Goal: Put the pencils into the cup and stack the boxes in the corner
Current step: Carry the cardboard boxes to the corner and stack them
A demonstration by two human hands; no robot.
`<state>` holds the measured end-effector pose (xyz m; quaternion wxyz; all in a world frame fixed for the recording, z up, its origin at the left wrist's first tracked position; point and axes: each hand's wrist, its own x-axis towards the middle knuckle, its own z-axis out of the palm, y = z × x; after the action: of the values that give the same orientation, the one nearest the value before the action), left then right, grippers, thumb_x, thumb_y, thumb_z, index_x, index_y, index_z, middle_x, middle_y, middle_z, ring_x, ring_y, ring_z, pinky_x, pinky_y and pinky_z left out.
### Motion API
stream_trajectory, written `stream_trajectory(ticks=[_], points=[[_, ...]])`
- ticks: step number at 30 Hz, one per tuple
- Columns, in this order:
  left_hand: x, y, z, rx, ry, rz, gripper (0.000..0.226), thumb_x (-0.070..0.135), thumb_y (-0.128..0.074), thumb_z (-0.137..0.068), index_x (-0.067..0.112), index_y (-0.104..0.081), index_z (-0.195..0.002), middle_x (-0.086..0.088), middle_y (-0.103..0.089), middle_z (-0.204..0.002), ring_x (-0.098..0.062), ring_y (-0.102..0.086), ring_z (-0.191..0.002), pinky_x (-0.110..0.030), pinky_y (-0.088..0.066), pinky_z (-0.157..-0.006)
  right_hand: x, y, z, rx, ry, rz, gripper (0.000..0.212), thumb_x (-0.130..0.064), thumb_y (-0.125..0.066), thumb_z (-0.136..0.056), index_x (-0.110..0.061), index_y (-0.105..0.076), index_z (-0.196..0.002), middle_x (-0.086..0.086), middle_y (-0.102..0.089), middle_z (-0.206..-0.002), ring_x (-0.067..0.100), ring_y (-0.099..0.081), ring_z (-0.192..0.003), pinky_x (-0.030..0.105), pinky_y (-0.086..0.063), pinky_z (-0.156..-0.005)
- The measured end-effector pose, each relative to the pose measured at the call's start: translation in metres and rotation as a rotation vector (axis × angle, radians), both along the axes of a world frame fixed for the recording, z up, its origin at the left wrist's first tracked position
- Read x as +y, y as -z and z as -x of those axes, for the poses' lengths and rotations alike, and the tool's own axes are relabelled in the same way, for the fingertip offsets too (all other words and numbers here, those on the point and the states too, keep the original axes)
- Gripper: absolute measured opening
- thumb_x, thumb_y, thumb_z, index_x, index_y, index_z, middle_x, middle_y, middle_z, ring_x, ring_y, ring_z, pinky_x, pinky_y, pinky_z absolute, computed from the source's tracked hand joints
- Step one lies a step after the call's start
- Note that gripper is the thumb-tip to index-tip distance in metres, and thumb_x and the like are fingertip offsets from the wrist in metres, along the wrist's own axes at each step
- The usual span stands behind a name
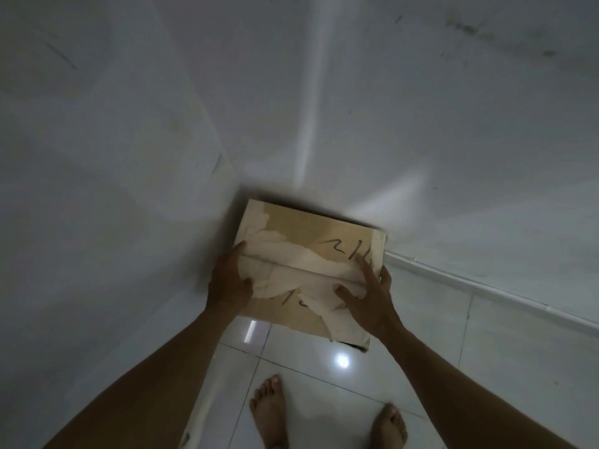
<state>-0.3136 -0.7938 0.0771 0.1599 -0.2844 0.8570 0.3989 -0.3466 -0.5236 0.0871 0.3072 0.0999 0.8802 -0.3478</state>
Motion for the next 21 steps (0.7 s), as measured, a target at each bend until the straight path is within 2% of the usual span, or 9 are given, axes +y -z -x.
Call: stream_trajectory(ticks=[5, 8, 10, 14, 17, 19, 21], points=[[0.003, -0.005, 0.002, -0.04, 0.008, 0.028, 0.074, 0.009, -0.066, -0.083, 0.025, -0.03, -0.146, -0.012, -0.034, -0.146, -0.032, -0.039, -0.132, -0.045, -0.04, -0.105, 0.004, 0.001, -0.002, -0.012, -0.08, -0.007, 0.086, -0.049, -0.068, -0.081, -0.046, -0.015, -0.148, 0.005, 0.009, -0.158, 0.039, -0.023, -0.14, 0.056, -0.038, -0.107], [0.014, -0.011, -0.007, -0.14, 0.149, 0.203, 0.074, 0.025, -0.062, -0.087, 0.026, -0.021, -0.148, -0.011, -0.017, -0.156, -0.032, -0.021, -0.141, -0.05, -0.03, -0.11, 0.005, -0.001, -0.004, -0.006, -0.132, -0.065, 0.086, -0.046, -0.067, -0.082, -0.045, -0.013, -0.148, 0.008, 0.008, -0.157, 0.042, -0.025, -0.138, 0.058, -0.039, -0.105], [0.025, -0.017, -0.016, -0.153, 0.215, 0.3, 0.071, 0.03, -0.059, -0.088, 0.024, -0.022, -0.148, -0.011, -0.008, -0.158, -0.032, -0.011, -0.144, -0.05, -0.025, -0.112, 0.004, -0.005, -0.009, 0.007, -0.141, -0.111, 0.084, -0.046, -0.066, -0.083, -0.042, -0.014, -0.149, 0.01, 0.006, -0.158, 0.043, -0.022, -0.14, 0.058, -0.036, -0.107], [0.046, -0.025, -0.046, -0.19, 0.283, 0.219, 0.063, 0.029, -0.052, -0.092, 0.026, -0.024, -0.147, -0.004, 0.0, -0.16, -0.027, -0.001, -0.147, -0.053, -0.017, -0.115, 0.003, -0.019, -0.027, 0.01, -0.19, -0.16, 0.08, -0.047, -0.062, -0.086, -0.032, -0.018, -0.151, 0.01, 0.008, -0.16, 0.041, -0.017, -0.143, 0.056, -0.031, -0.111], [0.062, -0.026, -0.075, -0.207, 0.329, 0.093, 0.06, 0.032, -0.053, -0.093, 0.026, -0.026, -0.146, 0.001, -0.009, -0.16, -0.021, -0.004, -0.147, -0.053, -0.015, -0.116, 0.005, -0.037, -0.038, 0.011, -0.26, -0.195, 0.073, -0.048, -0.059, -0.088, -0.027, -0.025, -0.149, 0.009, -0.006, -0.16, 0.036, -0.022, -0.142, 0.051, -0.029, -0.111], [0.071, -0.03, -0.088, -0.164, 0.342, 0.062, 0.057, 0.034, -0.054, -0.093, 0.027, -0.03, -0.144, 0.004, -0.018, -0.157, -0.019, -0.01, -0.146, -0.052, -0.018, -0.115, 0.008, -0.045, -0.044, 0.004, -0.33, -0.225, 0.067, -0.05, -0.054, -0.09, -0.027, -0.028, -0.148, 0.004, -0.021, -0.159, 0.028, -0.023, -0.143, 0.046, -0.021, -0.114], [0.08, -0.04, -0.096, -0.125, 0.337, 0.038, 0.054, 0.036, -0.053, -0.093, 0.028, -0.034, -0.143, 0.005, -0.026, -0.154, -0.016, -0.018, -0.144, -0.048, -0.019, -0.116, 0.017, -0.054, -0.051, -0.034, -0.39, -0.249, 0.065, -0.053, -0.048, -0.092, -0.029, -0.028, -0.148, -0.001, -0.027, -0.157, 0.022, -0.022, -0.145, 0.045, -0.013, -0.117]])
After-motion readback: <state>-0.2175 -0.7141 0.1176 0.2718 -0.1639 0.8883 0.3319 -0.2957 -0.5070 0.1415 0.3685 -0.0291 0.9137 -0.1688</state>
